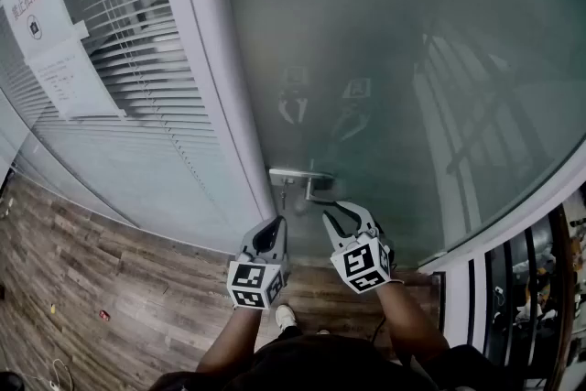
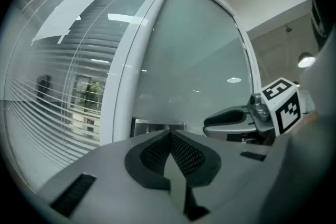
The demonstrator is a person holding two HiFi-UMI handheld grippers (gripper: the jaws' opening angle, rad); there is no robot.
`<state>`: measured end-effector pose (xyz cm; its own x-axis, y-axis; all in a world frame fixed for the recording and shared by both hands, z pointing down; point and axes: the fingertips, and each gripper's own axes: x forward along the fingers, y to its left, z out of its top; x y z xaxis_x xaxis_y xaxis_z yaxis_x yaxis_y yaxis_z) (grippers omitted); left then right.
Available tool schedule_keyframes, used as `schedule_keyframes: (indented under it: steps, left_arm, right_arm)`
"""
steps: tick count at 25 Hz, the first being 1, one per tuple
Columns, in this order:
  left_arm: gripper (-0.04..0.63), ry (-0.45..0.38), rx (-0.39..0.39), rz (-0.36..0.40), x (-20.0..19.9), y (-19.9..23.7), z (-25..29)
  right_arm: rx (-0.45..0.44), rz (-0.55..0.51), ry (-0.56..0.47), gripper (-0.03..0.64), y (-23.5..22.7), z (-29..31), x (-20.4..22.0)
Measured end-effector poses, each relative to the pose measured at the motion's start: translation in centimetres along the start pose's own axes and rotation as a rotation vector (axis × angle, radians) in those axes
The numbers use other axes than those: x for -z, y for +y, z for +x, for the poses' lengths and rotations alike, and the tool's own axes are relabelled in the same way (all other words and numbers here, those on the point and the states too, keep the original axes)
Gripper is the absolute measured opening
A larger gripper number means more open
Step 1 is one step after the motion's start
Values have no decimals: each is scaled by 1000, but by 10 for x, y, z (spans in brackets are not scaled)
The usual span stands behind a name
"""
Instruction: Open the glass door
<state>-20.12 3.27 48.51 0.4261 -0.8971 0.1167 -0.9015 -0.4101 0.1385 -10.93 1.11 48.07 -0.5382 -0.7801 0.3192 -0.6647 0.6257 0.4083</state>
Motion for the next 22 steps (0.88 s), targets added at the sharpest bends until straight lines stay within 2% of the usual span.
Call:
schedule_keyframes:
  steps: [5,9,12,15,18,22]
  left_arm:
    - [-2,2,43,-2,6,-1,13]
    - [-2,6,45,-17,9,7,15]
    - [-2,9,58,-23,11,6,22]
    - [-2,30,75,18,14,11,28]
    - [-2,42,68,40,13,21,32]
    - [-2,39,45,40,12,31,30]
  right_arm:
    - [-61,-335,160,128,3,24,12]
    - [-126,-504,287,159,17,47,30]
    - [-163,-594,368,163,19,63,49]
    - [-201,-662,430,161,21,78,66]
    - [-264,-668,480,161,27,90,82]
    - [-273,-688,515,142,27,97,89]
